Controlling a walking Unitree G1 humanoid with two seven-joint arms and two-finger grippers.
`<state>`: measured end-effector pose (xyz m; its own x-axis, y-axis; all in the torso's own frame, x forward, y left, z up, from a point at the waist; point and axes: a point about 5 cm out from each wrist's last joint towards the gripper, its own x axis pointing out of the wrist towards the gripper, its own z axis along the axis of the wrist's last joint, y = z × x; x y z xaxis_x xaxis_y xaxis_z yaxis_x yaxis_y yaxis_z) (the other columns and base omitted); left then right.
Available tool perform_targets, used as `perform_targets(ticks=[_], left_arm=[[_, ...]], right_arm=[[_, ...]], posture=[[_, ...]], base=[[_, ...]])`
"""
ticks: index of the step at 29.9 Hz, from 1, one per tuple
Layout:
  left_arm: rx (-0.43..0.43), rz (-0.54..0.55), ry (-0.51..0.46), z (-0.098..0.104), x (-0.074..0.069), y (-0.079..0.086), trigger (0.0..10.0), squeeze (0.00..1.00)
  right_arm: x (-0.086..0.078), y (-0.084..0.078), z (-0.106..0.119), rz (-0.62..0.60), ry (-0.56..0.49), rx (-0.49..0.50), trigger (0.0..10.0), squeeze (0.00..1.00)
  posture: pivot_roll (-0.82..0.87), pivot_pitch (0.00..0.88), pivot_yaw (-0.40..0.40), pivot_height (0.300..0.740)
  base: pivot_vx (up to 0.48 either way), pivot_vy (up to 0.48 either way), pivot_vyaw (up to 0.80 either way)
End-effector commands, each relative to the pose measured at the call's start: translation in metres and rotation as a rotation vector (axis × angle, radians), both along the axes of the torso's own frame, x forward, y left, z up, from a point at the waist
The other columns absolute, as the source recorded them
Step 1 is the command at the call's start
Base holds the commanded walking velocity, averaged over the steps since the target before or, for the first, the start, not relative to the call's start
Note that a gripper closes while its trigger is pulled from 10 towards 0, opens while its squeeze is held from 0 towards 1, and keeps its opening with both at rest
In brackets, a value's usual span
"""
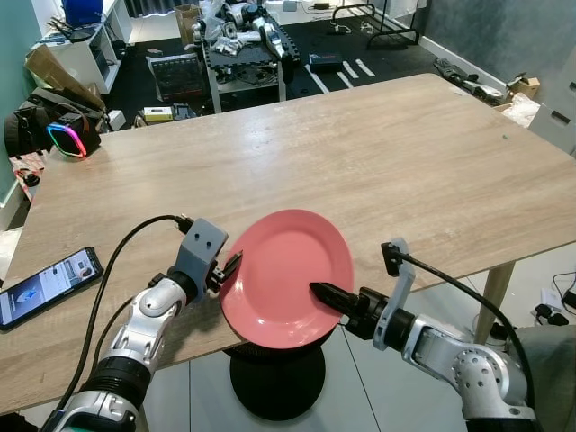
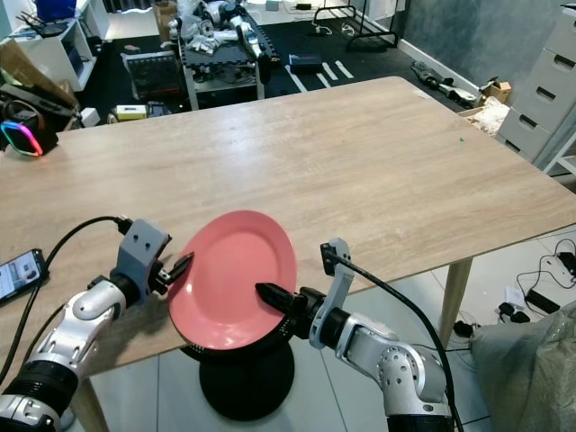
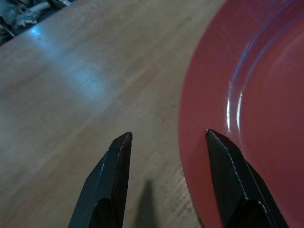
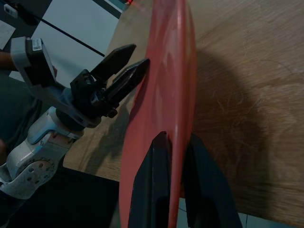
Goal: Setting the table
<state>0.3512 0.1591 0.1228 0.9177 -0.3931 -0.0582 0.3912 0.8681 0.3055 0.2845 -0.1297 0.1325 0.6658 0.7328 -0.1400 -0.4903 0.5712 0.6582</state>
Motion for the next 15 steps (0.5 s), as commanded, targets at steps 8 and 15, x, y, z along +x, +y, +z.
perform_targets(ticks=[8, 15], left_arm=[[-0.174, 0.043, -0.156, 0.048, 0.012, 0.003, 10.0, 0.0], [-0.374, -0.003, -0.272, 0.106, 0.018, -0.003, 10.0, 0.0]], right_arm=[[0.004, 0.01, 0.007, -0.017, -0.044, 0.042, 0.0, 0.0], [0.014, 0.006, 0.018, -0.098, -0.089, 0.08, 0.0, 0.0]], posture=[[-0.08, 0.071, 0.118, 0.74], [-0.08, 0.071, 0.118, 0.74]], base=[[0.0, 0.0, 0.0], [0.0, 0.0, 0.0]])
